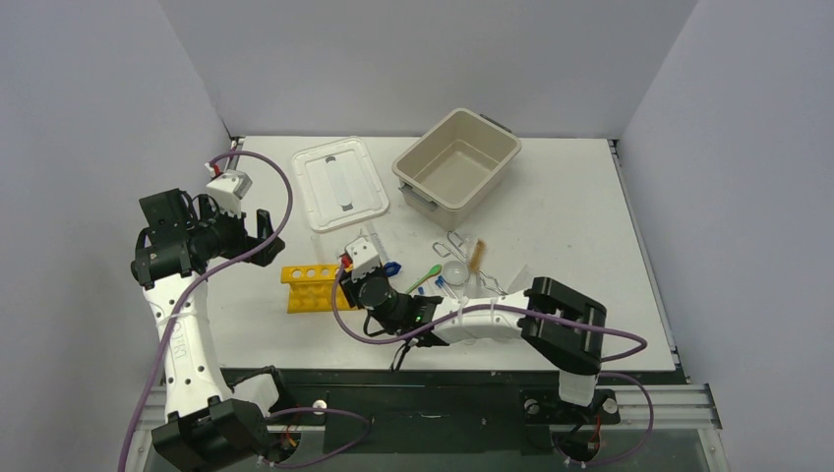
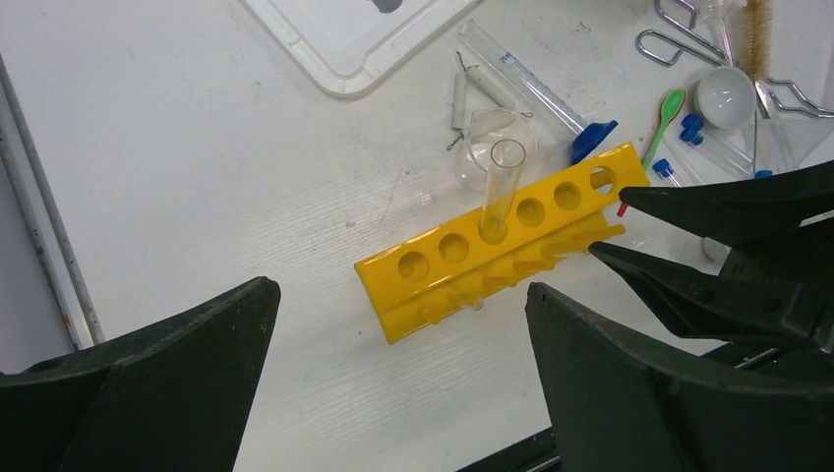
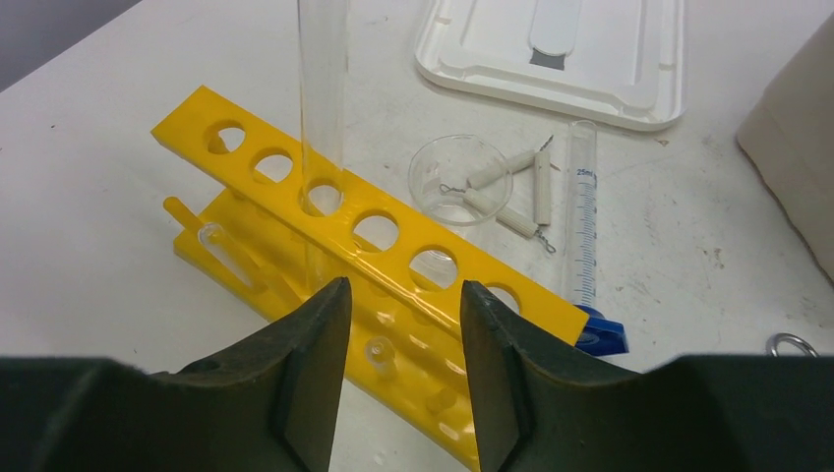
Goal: Organize the chemistry lab equipment
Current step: Insert the test tube into the slot of the test tube rack, then move the test tube rack to the center of the board.
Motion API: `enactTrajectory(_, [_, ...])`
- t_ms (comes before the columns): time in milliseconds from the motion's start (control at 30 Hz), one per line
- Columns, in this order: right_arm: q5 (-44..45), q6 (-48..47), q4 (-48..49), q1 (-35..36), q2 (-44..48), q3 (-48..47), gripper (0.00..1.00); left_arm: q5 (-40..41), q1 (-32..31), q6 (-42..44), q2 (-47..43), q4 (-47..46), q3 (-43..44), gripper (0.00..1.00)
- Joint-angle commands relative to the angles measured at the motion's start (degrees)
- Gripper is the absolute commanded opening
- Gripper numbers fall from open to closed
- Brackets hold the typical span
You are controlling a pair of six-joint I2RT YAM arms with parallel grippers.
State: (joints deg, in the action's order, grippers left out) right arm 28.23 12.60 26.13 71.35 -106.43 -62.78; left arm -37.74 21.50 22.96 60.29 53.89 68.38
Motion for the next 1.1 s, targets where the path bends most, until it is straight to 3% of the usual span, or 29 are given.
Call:
enactTrajectory(0, [2.02, 0.26, -3.63, 0.17, 9.3, 0.46, 0.41, -0.74, 0.41, 0.42, 0.1, 0.52, 2.55, 0.97])
enactTrajectory(200, [7.56, 6.27, -18.89, -1.91, 19.64, 2.23, 0.4, -0.84, 0.39, 1.17, 0.18, 1.71, 3.43, 0.97])
enactTrajectory(467, [10.66, 20.81, -39.28, -12.54, 36.37, 14.29, 0.4, -1.93, 0.31, 2.31, 0.65, 2.78, 2.89, 0.97])
enactTrajectory(667, [9.61, 23.52, -43.06, -14.61, 45.6, 20.71, 0.42, -2.43, 0.3, 5.16, 2.15, 3.59, 0.76, 0.97])
enactTrajectory(767, [9.22, 24.77, -44.56, -15.86, 45.06, 20.09, 0.41, -2.34, 0.01, 7.11, 3.04, 5.09, -0.18, 0.96])
enactTrajectory(900, [4.27, 23.81, -39.44, -16.2, 40.51, 17.55, 0.35, -1.8, -0.03, 8.67, 3.3, 6.42, -0.6, 0.97])
enactTrajectory(1067, [-1.29, 22.81, -38.14, -14.89, 23.58, 7.92, 0.26, -0.75, -0.05, 10.25, 2.71, 8.1, -1.26, 0.97])
